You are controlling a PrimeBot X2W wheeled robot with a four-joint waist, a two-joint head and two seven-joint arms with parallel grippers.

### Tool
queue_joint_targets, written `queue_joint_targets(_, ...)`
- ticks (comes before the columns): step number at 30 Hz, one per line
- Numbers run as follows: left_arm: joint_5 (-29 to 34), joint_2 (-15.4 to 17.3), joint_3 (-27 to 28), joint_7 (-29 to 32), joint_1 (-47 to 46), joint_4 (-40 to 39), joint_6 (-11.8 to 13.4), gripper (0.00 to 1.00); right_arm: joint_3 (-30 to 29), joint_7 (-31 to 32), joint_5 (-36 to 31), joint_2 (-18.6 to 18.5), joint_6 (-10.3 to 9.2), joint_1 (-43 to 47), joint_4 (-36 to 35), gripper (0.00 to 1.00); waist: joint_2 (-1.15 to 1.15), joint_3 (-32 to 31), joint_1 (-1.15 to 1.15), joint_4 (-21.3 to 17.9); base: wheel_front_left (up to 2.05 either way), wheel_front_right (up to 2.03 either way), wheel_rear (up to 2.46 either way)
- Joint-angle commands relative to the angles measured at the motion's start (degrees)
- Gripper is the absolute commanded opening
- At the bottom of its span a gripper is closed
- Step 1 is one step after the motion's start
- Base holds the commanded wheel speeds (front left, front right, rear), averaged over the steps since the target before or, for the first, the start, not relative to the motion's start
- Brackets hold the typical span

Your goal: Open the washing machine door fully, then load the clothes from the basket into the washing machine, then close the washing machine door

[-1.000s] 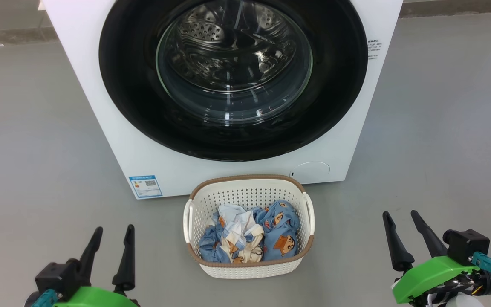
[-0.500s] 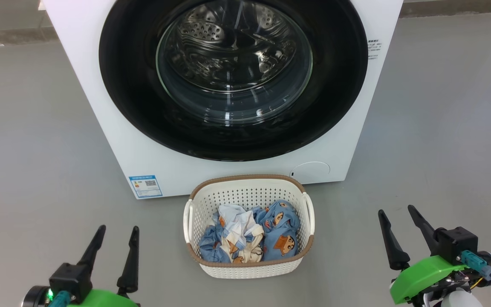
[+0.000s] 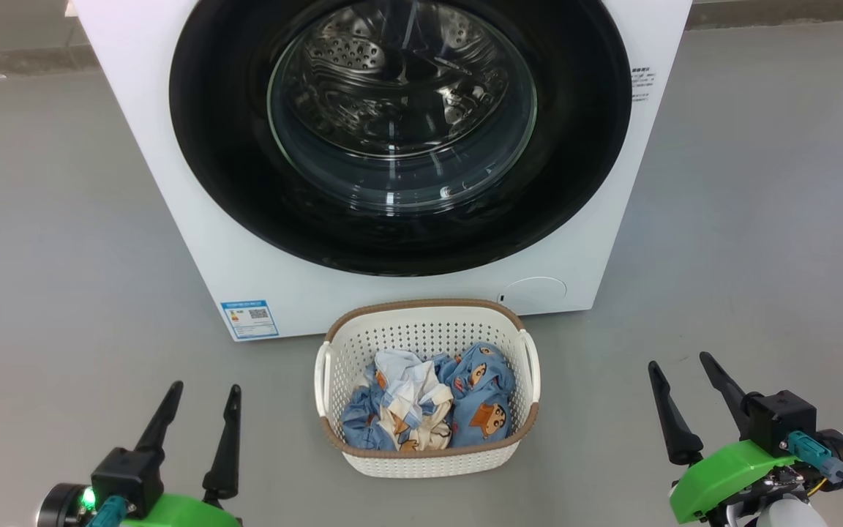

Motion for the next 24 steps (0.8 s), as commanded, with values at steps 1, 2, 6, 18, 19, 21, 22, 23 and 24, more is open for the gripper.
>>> queue_joint_targets(1,0.6,0.7,2.1,-0.7,-2.6,-1.1,-0.3,1.0,1.2,-0.6,-0.3,-0.4,0.09,-2.3,-1.2,1.0,0.0,0.0,0.0,0.0,0.0,0.0,0.0)
queue_joint_targets(2,0.6,0.7,2.1,-0.7,-2.6,-1.0,-0.3,1.0,1.2,-0.6,-0.3,-0.4,0.09,-2.3,-1.2,1.0,0.0,0.0,0.0,0.0,0.0,0.0,0.0)
queue_joint_targets(6,0.8,0.6,2.2,-0.7,-2.5,-0.9,-0.4,1.0,1.2,-0.6,-0.2,-0.5,0.09,-2.3,-1.2,1.0,0.0,0.1,0.0,0.0,0.0,0.0,0.0)
queue_joint_targets(18,2.0,0.7,2.3,-0.7,-2.6,-1.0,-0.4,1.0,1.1,-0.7,0.1,-0.5,0.09,-2.3,-1.3,1.0,0.0,0.1,0.0,0.0,0.02,0.02,-0.04)
queue_joint_targets(19,2.1,0.7,2.3,-0.7,-2.6,-1.0,-0.4,1.0,1.1,-0.7,0.1,-0.5,0.09,-2.3,-1.3,1.0,0.0,0.1,0.0,-0.1,0.23,0.23,-0.46)
queue_joint_targets(21,2.3,0.7,2.3,-0.7,-2.6,-1.0,-0.3,1.0,1.0,-0.7,0.1,-0.5,0.09,-2.3,-1.4,1.0,0.0,0.1,0.0,-0.1,0.35,0.35,-0.7)
queue_joint_targets(22,2.4,0.7,2.3,-0.7,-2.6,-1.0,-0.3,1.0,1.0,-0.7,0.1,-0.4,0.09,-2.3,-1.4,1.0,0.0,0.1,0.0,-0.1,0.47,0.47,-0.94)
queue_joint_targets(23,2.5,0.6,2.3,-0.7,-2.6,-1.0,-0.3,1.0,1.0,-0.7,0.1,-0.4,0.09,-2.3,-1.4,1.0,0.0,0.1,0.0,-0.1,0.55,0.55,-1.09)
queue_joint_targets(24,2.6,0.6,2.3,-0.7,-2.6,-1.0,-0.3,1.0,1.0,-0.7,0.1,-0.4,0.09,-2.3,-1.5,1.0,0.0,0.1,0.0,-0.1,0.63,0.63,-1.25)
